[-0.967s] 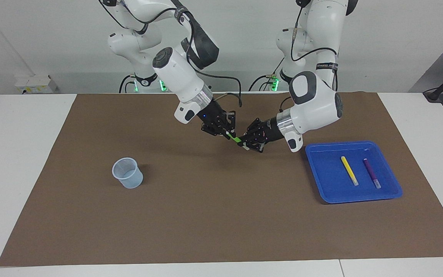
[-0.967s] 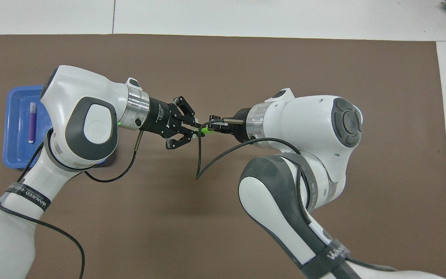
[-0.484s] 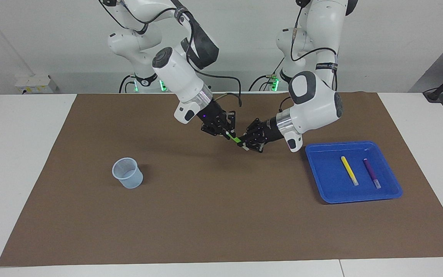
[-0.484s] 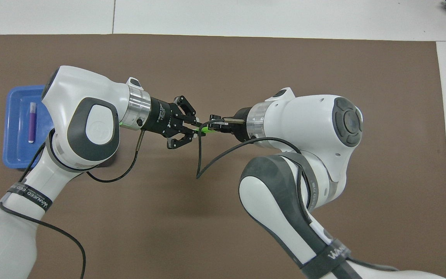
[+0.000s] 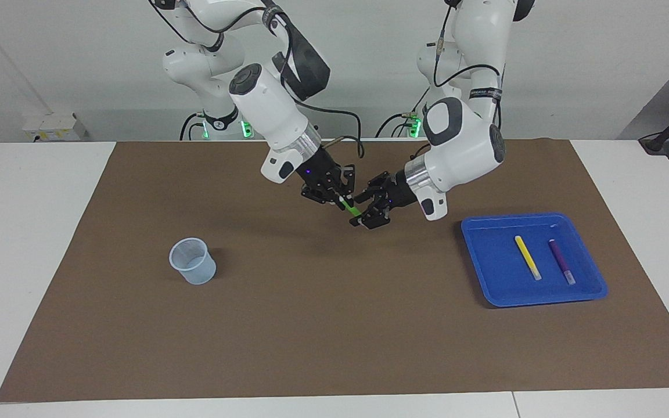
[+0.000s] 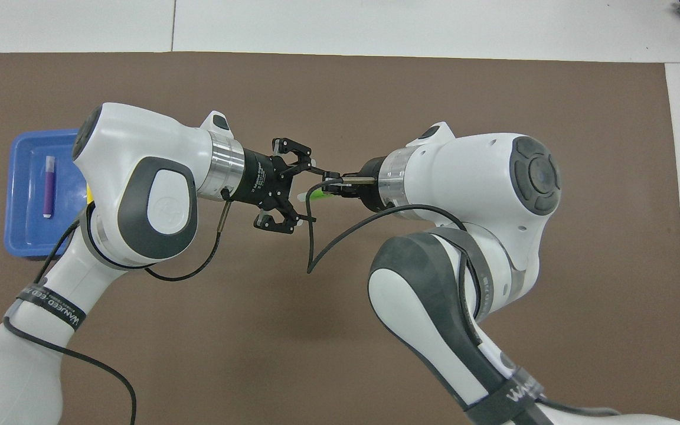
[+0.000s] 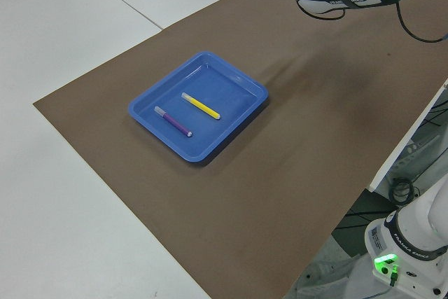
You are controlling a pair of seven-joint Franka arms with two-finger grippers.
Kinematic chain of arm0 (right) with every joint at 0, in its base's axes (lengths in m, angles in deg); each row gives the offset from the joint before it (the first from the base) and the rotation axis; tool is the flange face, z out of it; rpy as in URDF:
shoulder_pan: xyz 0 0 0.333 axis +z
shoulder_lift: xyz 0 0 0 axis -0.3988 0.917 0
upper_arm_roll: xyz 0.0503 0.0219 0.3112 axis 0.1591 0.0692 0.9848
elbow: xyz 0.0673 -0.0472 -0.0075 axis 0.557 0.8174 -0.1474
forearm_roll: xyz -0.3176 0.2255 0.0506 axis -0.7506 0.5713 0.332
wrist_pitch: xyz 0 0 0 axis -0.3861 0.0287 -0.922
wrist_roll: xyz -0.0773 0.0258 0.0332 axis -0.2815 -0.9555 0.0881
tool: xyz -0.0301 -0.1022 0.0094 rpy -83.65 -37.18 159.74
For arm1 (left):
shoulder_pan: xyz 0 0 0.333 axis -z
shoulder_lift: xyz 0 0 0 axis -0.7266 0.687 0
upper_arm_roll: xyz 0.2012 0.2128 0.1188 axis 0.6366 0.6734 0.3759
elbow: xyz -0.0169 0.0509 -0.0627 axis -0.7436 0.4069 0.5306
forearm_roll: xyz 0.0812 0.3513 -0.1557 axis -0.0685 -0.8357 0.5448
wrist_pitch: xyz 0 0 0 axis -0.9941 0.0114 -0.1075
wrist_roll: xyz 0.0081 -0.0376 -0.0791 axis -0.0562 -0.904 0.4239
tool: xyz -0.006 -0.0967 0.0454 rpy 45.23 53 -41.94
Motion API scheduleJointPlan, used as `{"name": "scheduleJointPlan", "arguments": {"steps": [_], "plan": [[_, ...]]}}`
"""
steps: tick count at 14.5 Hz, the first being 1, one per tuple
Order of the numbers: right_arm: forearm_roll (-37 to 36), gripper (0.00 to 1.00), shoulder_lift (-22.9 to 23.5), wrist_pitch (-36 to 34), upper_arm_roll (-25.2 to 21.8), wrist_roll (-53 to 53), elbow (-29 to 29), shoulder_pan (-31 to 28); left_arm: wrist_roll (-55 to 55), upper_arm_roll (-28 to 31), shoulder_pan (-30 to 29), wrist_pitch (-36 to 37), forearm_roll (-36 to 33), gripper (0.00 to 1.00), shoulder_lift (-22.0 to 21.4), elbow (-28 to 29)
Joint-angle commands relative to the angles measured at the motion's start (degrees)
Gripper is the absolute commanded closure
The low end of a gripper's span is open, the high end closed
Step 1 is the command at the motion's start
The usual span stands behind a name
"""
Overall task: Transfer and insert pens with both arms
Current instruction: 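Insert the green pen into the white cup with the right gripper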
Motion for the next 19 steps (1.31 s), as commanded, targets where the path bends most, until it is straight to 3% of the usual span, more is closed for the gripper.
{"name": "scheduleJointPlan", "arguments": {"steps": [1,3,5,9,15,19], "plan": [[-3.22,1.00,0.08,-5.12,0.34,-0.93,-3.16,-2.42,1.28,1.10,-0.27,0.12,-0.92,0.00,-1.56,1.39],[-6.29,1.00,0.17,-7.94,0.34,-1.02,-4.57,-3.82,1.80,1.10,-0.53,-0.13,-1.96,0.00,-2.44,3.05],[-11.03,1.00,-0.01,-10.49,0.34,-1.46,-4.75,-5.40,4.69,1.10,-0.62,0.30,-7.83,0.00,-2.53,3.33],[-16.41,1.00,-0.97,-15.59,0.34,-6.80,-5.01,-10.05,7.69,0.92,-0.62,6.44,-29.71,0.00,-2.36,-0.01],[-24.13,1.00,-1.94,-22.53,0.25,-23.76,-4.93,-20.51,36.84,1.19,-5.45,5.75,-32.47,0.00,-3.76,3.77],[-26.34,1.00,-2.12,-23.69,0.25,-33.17,-4.93,-26.67,39.16,1.54,-5.45,5.84,-38.25,0.00,-3.76,3.94]]}}
